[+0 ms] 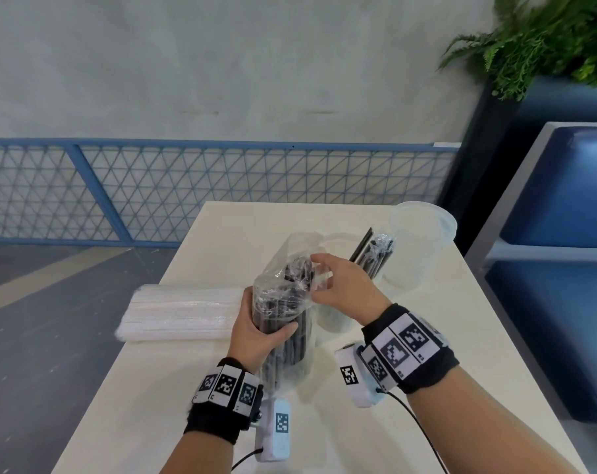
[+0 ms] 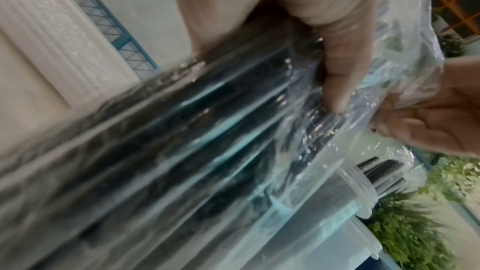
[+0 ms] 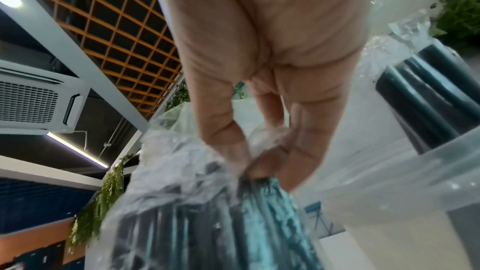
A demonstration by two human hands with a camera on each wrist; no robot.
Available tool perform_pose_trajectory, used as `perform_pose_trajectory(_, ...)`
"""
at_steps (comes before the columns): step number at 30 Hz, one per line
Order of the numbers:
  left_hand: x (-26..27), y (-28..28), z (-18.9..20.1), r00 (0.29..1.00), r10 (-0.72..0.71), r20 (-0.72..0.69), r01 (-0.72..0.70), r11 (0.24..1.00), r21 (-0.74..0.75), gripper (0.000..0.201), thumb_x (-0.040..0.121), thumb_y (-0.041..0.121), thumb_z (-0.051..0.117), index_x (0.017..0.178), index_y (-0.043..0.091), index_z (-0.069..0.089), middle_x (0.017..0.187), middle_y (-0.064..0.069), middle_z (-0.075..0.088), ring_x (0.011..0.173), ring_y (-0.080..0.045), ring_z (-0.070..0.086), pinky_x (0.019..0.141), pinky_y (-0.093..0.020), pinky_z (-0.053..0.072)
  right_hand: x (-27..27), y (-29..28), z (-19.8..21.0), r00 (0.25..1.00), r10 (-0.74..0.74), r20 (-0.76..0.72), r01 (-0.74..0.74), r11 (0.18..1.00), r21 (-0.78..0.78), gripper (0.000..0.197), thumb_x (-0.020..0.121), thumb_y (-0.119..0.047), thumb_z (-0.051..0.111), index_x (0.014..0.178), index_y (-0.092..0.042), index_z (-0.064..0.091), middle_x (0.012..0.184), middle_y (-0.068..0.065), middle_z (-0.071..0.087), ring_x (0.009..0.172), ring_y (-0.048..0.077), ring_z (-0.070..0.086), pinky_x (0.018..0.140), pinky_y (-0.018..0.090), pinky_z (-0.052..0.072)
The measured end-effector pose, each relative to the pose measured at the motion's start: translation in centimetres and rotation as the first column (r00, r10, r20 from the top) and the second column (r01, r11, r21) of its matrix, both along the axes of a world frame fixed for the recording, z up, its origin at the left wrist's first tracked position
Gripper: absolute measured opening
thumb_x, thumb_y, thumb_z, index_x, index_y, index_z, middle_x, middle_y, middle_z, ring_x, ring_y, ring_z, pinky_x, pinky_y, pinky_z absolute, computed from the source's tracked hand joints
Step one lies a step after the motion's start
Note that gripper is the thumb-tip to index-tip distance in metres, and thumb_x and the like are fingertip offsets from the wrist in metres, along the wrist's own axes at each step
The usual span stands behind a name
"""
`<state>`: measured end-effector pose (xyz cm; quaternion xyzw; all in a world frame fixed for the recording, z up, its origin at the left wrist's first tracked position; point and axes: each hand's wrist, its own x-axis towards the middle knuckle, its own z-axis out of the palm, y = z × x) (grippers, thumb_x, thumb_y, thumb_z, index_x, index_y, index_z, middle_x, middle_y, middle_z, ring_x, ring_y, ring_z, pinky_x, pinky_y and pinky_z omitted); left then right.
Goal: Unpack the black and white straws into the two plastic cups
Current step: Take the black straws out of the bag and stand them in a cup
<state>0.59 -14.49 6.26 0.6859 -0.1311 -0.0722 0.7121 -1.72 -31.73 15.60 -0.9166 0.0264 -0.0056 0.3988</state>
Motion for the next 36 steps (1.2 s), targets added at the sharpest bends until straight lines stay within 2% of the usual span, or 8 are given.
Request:
perform_pose_trajectory(6,0.3,0.3,-0.5,0.998,-0.010,-0.054,0.005,0.995,-0.098,0.086,0.048,0.013,0.085,0.124,0.015,0.046,0.114,-0.006,0.065,0.104,-0.015,0.065,0.079,-0.024,0.054,-0.2,-0.4,0.7,0.993,0.113,-0.018,-0.112,0.993,0.028,0.050,0.082,-0.039,0.065,0.126,-0.017,0.054,0.123,0.004,0.060,0.097,0.017,0.057,0.092,0.033,0.045)
perform_pose_trajectory(10,0.0,0.2,-0.3,0.998,-0.024,-0.060,0.016,0.992,-0.122,0.075,0.058,-0.011,0.079,0.119,0.017,0.047,0.113,-0.011,0.064,0.098,-0.012,0.067,0.076,-0.021,0.054,0.1,0.0,1.0,0.982,0.168,-0.081,-0.171,0.985,-0.029,0.050,0.081,-0.034,0.069,0.122,-0.009,0.056,0.121,0.004,0.061,0.100,0.020,0.060,0.089,0.031,0.046)
perform_pose_trajectory(13,0.0,0.2,-0.3,0.998,0.001,-0.061,-0.010,0.989,-0.145,0.077,0.050,-0.001,0.083,0.114,0.026,0.050,0.111,-0.007,0.065,0.101,-0.014,0.066,0.080,-0.023,0.055,0.1,0.0,1.8,0.967,0.176,-0.184,-0.158,0.981,0.109,0.051,0.079,-0.021,0.072,0.123,-0.004,0.054,0.111,-0.001,0.055,0.083,0.020,0.060,0.080,0.034,0.054)
perform_pose_trajectory(17,0.5,0.1,-0.3,0.997,0.044,-0.058,-0.051,0.991,-0.122,0.080,0.050,-0.002,0.085,0.115,0.028,0.049,0.113,-0.004,0.063,0.104,-0.015,0.064,0.080,-0.025,0.056,0.5,0.3,0.9,0.968,0.217,-0.126,-0.223,0.975,-0.027,0.052,0.072,-0.025,0.078,0.117,-0.008,0.059,0.115,0.005,0.063,0.103,0.020,0.059,0.085,0.024,0.044)
perform_pose_trajectory(21,0.6,0.1,-0.2,0.998,-0.011,-0.056,0.004,0.991,-0.133,0.083,0.042,0.013,0.088,0.116,0.024,0.051,0.113,-0.007,0.064,0.104,-0.018,0.065,0.081,-0.026,0.055,0.7,1.4,-1.6,0.999,0.048,-0.014,-0.049,0.996,-0.081,0.051,0.075,-0.038,0.073,0.115,-0.009,0.060,0.114,0.010,0.063,0.111,0.023,0.052,0.091,0.030,0.044)
perform_pose_trajectory(26,0.2,0.0,0.0,0.997,-0.042,-0.059,0.035,0.994,-0.102,0.072,0.046,0.019,0.084,0.110,0.030,0.052,0.111,-0.006,0.065,0.104,-0.017,0.065,0.084,-0.028,0.054,0.9,1.7,-3.4,0.995,-0.093,-0.035,0.093,0.996,0.005,0.049,0.072,-0.029,0.073,0.116,-0.013,0.060,0.120,0.008,0.055,0.117,0.021,0.045,0.098,0.029,0.039)
perform_pose_trajectory(32,0.3,0.0,0.2,0.999,-0.043,-0.032,0.040,0.996,-0.077,0.068,0.060,-0.012,0.078,0.107,0.029,0.050,0.106,-0.002,0.065,0.096,-0.006,0.067,0.078,-0.021,0.054,0.2,2.0,-3.9,0.991,-0.128,0.038,0.119,0.976,0.185,0.052,0.071,-0.020,0.076,0.119,-0.014,0.059,0.116,0.001,0.041,0.100,0.009,0.040,0.091,0.015,0.031)
perform_pose_trajectory(36,0.5,0.1,0.4,0.999,-0.039,-0.038,0.036,0.998,-0.059,0.066,0.062,-0.012,0.076,0.112,0.023,0.050,0.107,-0.003,0.065,0.094,-0.004,0.067,0.075,-0.018,0.054,0.2,2.5,-3.7,0.985,-0.159,0.070,0.132,0.946,0.296,0.056,0.062,-0.031,0.080,0.112,-0.013,0.063,0.116,0.003,0.049,0.102,0.011,0.046,0.096,0.024,0.039)
